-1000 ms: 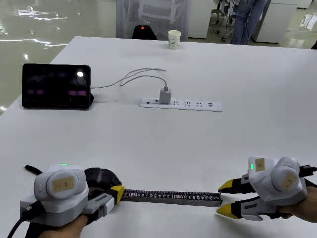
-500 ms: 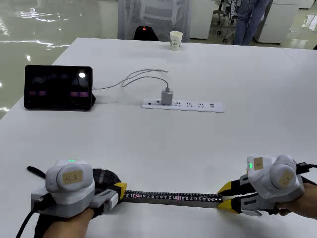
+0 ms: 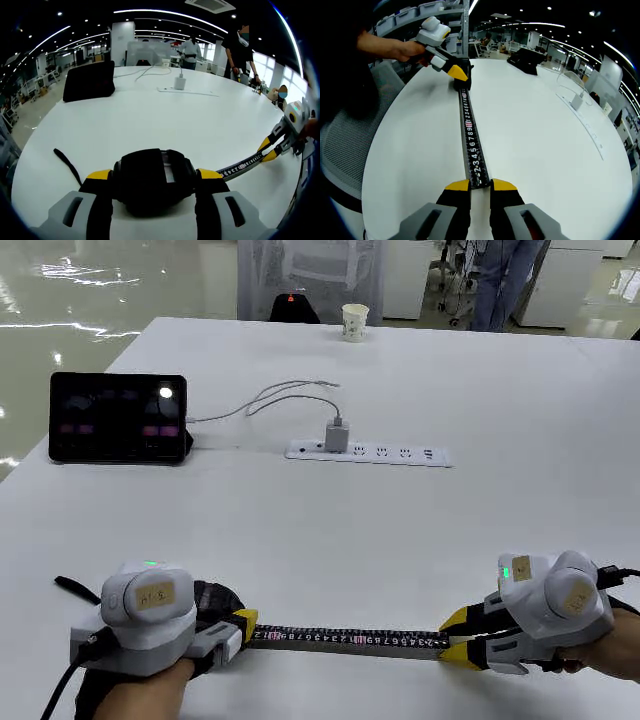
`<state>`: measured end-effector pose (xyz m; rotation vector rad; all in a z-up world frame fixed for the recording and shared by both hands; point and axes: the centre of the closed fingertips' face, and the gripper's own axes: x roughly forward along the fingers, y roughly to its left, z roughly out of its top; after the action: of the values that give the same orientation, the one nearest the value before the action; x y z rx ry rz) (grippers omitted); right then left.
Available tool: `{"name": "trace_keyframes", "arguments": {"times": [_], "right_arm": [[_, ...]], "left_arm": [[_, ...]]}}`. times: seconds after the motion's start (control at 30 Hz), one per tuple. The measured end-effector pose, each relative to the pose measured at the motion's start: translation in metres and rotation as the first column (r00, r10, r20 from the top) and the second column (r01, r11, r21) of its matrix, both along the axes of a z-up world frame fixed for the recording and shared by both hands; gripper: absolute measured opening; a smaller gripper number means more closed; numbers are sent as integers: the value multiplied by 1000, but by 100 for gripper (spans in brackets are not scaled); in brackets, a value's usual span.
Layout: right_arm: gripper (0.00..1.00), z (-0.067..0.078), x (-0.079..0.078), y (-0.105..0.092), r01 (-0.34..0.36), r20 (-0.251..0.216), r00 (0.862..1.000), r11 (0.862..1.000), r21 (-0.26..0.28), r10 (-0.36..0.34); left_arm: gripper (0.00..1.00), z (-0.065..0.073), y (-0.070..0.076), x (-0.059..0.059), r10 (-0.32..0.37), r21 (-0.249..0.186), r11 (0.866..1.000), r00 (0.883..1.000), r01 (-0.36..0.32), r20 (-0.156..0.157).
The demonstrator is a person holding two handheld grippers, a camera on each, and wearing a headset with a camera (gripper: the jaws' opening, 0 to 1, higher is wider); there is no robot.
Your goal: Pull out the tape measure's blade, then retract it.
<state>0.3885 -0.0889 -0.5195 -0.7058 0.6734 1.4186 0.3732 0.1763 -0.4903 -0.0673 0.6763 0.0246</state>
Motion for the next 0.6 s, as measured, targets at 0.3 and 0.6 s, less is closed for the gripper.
{"name": "trace_keyframes", "arguments": {"times": [0.3,0.6], "right_arm": [[10,0,0,0,0,0,1000,1000,-5,0],[10,0,0,-1,0,0,1000,1000,-5,0]], "left_arm": [[60,0,1,-1,-1,14,1000,1000,2,-11],[58,1,1,-2,-14,14,1000,1000,14,-16]]}}
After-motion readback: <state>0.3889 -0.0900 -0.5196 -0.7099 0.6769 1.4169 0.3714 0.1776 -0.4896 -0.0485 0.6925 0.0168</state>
